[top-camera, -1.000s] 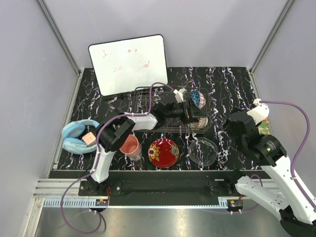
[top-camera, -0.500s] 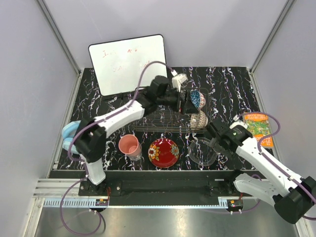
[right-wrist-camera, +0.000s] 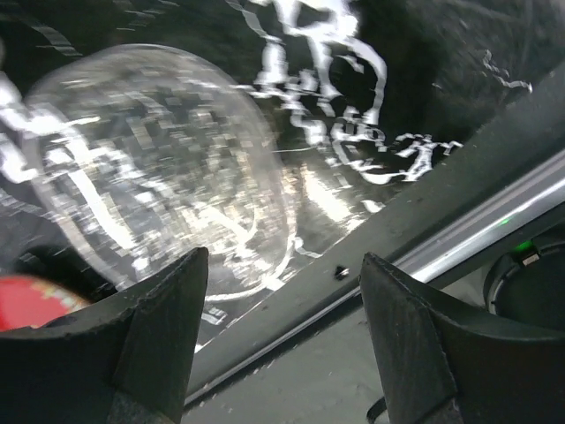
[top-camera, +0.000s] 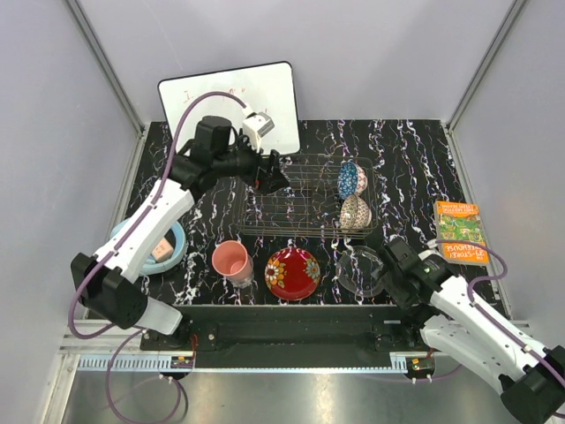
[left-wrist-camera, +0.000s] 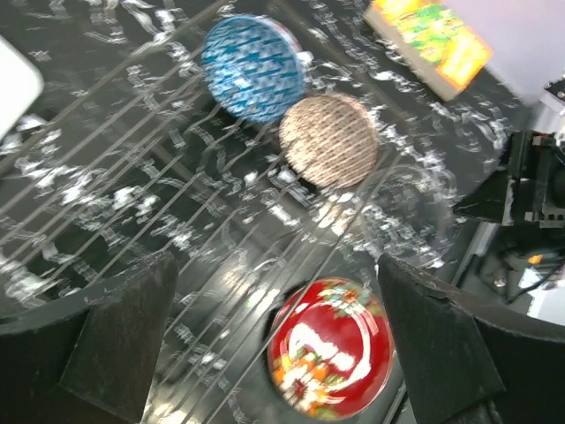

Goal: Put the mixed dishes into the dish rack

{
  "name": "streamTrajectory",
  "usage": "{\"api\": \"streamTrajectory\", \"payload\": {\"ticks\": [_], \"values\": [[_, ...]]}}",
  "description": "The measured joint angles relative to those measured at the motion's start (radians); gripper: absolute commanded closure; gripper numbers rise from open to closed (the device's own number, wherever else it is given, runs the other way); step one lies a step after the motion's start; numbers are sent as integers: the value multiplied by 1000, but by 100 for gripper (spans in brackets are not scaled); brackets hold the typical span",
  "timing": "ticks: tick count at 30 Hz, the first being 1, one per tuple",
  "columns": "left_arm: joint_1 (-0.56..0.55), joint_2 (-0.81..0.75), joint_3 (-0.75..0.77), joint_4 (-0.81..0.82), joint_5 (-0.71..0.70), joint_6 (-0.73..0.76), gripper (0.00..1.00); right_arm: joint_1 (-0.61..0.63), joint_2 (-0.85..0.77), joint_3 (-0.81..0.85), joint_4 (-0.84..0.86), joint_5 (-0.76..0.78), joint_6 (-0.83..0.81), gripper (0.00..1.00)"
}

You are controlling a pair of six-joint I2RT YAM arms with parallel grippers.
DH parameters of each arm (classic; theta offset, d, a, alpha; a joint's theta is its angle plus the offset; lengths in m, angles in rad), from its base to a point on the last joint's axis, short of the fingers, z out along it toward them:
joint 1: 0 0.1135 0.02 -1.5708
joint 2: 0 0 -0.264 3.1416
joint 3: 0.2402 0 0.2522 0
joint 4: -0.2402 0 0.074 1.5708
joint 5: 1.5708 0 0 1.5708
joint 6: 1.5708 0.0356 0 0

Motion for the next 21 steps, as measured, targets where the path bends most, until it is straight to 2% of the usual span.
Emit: {"api": "streamTrajectory", "payload": {"ticks": [9,14,21], "values": [[26,-107,-2,-105,-39,83,1,0,93,-47,122,-18,53,26],[32,-115,-2,-130,-43,85,1,0,90,-92,212,-16,79,30],[35,-115,-1,-168,-58,89,1,0,73,-138,246,-16,92,30]]}}
